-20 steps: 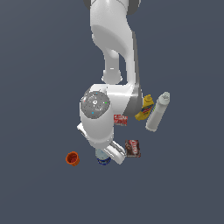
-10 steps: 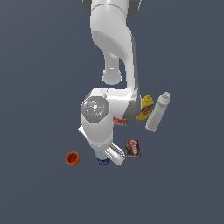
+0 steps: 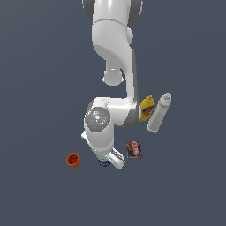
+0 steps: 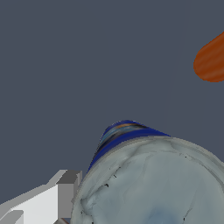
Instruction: Pick up a designated object from a clutter of objects.
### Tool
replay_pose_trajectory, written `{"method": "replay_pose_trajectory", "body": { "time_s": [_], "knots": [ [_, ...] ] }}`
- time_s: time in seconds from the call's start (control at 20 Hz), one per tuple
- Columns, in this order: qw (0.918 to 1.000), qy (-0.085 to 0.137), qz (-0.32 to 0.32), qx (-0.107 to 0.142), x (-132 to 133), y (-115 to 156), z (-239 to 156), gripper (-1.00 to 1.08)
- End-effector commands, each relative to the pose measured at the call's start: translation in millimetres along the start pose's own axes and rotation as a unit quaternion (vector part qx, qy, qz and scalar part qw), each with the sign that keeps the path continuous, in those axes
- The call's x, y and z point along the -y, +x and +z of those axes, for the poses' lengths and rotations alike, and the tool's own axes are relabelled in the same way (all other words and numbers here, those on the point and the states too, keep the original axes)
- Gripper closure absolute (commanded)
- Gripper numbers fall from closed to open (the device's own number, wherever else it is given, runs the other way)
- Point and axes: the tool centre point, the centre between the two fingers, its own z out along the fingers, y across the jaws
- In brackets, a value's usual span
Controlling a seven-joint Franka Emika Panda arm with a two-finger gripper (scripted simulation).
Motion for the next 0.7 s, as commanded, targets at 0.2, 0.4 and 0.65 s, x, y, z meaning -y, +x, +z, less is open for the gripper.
{"method": "replay_pose_trajectory", "body": {
  "time_s": [0.2, 0.4, 0.65],
  "knots": [
    [1.0, 0.001, 0.0, -0.001, 0.7, 1.0, 0.3, 1.08],
    [1.0, 0.001, 0.0, -0.001, 0.7, 1.0, 0.3, 1.08],
    [1.0, 0.0, 0.0, 0.0, 1.1, -0.3, -0.3, 1.08]
  ]
}}
